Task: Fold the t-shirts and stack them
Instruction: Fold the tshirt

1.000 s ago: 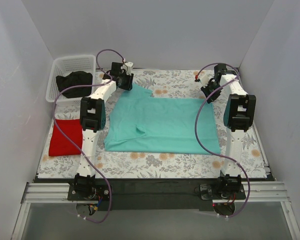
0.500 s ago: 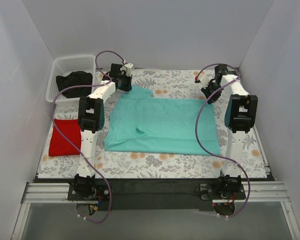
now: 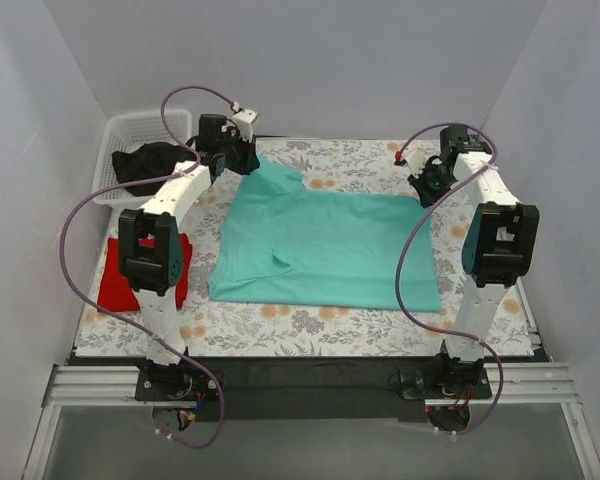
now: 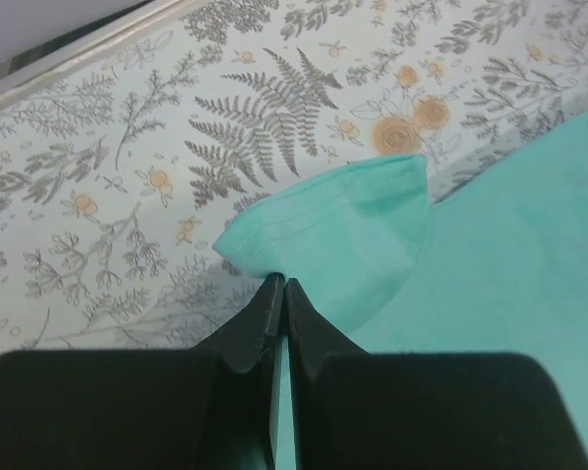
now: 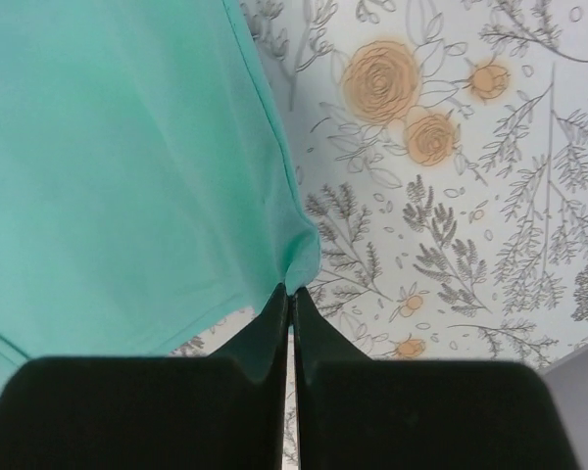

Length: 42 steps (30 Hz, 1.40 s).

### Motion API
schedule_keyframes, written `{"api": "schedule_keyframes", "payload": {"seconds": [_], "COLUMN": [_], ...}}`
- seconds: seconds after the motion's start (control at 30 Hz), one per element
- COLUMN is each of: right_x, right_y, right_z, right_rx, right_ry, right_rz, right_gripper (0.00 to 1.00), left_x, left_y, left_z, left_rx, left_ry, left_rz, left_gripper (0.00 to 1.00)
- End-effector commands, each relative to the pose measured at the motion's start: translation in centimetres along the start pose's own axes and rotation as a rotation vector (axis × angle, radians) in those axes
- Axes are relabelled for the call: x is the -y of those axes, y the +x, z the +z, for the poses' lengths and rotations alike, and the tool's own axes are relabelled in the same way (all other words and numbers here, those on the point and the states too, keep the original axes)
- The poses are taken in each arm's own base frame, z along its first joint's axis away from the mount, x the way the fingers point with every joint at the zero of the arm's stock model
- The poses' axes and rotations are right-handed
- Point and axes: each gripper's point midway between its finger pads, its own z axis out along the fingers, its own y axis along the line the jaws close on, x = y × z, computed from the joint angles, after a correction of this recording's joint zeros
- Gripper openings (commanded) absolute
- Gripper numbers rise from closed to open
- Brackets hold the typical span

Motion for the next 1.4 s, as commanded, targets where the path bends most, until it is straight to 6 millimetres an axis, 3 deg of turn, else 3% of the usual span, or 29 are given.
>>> {"api": "schedule_keyframes", "payload": {"seconds": [0.0, 0.17, 0.2, 0.23, 0.3, 0.37, 0.43, 0.47, 0.53, 0.7, 0.77, 0.9, 1.07, 1.17, 1.37], "right_x": [-1.4, -3.8, -4.1, -4.4, -5.3, -5.8, -6.6, -6.9, -7.7, -9.2, -9.6, -10.0, -10.6, -10.8, -9.9], "right_y": [0.0, 1.5, 1.7, 1.9, 2.6, 3.1, 4.1, 4.3, 5.2, 6.9, 7.4, 8.1, 8.9, 9.0, 7.9], "right_z": [-2.2, -3.0, -3.1, -3.2, -3.3, -3.6, -3.2, -3.3, -3.0, -1.8, -1.1, 0.0, 0.9, 1.2, 1.0], "right_rx": [0.027, 0.017, 0.016, 0.014, 0.005, -0.003, -0.023, -0.027, -0.042, -0.075, -0.086, -0.105, -0.125, -0.123, -0.103], "right_ry": [-0.005, -0.035, -0.04, -0.042, -0.053, -0.055, -0.074, -0.076, -0.095, -0.146, -0.172, -0.205, -0.238, -0.248, -0.228], "right_rz": [-0.061, -0.095, -0.109, -0.114, -0.128, -0.135, -0.143, -0.15, -0.154, -0.157, -0.14, -0.119, -0.104, -0.097, -0.084], "right_gripper": [0.01, 0.01, 0.01, 0.01, 0.01, 0.01, 0.01, 0.01, 0.01, 0.01, 0.01, 0.01, 0.01, 0.01, 0.01], "left_x": [1.9, 3.7, 4.1, 4.6, 5.6, 6.3, 7.0, 7.4, 8.2, 9.7, 10.3, 10.4, 8.7, 7.8, 5.6], "left_y": [-1.9, -0.4, 1.0, 0.4, 2.3, 2.5, 4.6, 4.4, 6.1, 9.9, 12.4, 15.5, 19.0, 19.6, 16.3], "left_z": [-4.8, -8.6, -8.9, -10.2, -11.1, -12.6, -13.2, -14.2, -15.2, -16.6, -16.5, -15.9, -14.3, -13.4, -11.0], "left_rx": [0.053, 0.047, 0.02, 0.04, 0.008, 0.017, -0.02, -0.006, -0.029, -0.096, -0.145, -0.203, -0.282, -0.302, -0.268], "left_ry": [0.026, 0.032, 0.041, 0.044, 0.069, 0.075, 0.09, 0.087, 0.099, 0.123, 0.13, 0.096, 0.006, -0.024, -0.054], "left_rz": [0.044, 0.075, 0.064, 0.074, 0.061, 0.065, 0.053, 0.058, 0.048, -0.011, -0.057, -0.115, -0.152, -0.146, -0.095], "left_gripper": [0.0, 0.0, 0.0, 0.0, 0.0, 0.0, 0.0, 0.0, 0.0, 0.0, 0.0, 0.0, 0.0, 0.0, 0.0]}}
